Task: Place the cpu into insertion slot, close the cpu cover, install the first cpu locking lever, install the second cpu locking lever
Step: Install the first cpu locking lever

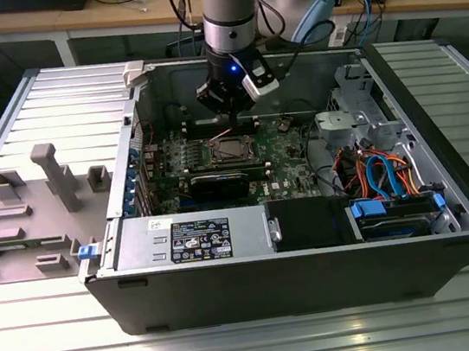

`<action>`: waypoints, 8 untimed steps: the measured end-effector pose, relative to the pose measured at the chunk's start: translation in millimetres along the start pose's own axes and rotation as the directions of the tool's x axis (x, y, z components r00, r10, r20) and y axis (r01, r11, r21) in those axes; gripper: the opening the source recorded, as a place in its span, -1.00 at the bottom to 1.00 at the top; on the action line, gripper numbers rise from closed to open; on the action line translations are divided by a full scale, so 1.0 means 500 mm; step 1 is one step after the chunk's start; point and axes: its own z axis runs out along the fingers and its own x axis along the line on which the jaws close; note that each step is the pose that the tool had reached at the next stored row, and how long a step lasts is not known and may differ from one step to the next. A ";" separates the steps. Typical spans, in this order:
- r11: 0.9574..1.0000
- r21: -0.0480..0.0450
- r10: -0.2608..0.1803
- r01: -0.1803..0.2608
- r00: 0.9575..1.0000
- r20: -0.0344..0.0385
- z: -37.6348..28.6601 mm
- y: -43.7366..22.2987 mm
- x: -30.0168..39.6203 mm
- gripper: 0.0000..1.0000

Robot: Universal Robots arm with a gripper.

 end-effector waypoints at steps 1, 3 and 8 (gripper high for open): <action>1.000 0.000 0.000 0.000 1.000 0.000 0.002 0.000 -0.001 -0.79; 1.000 0.000 0.000 0.000 1.000 0.000 0.009 0.000 -0.003 -0.79; 1.000 0.000 0.000 0.000 1.000 0.000 0.020 -0.001 -0.010 -0.79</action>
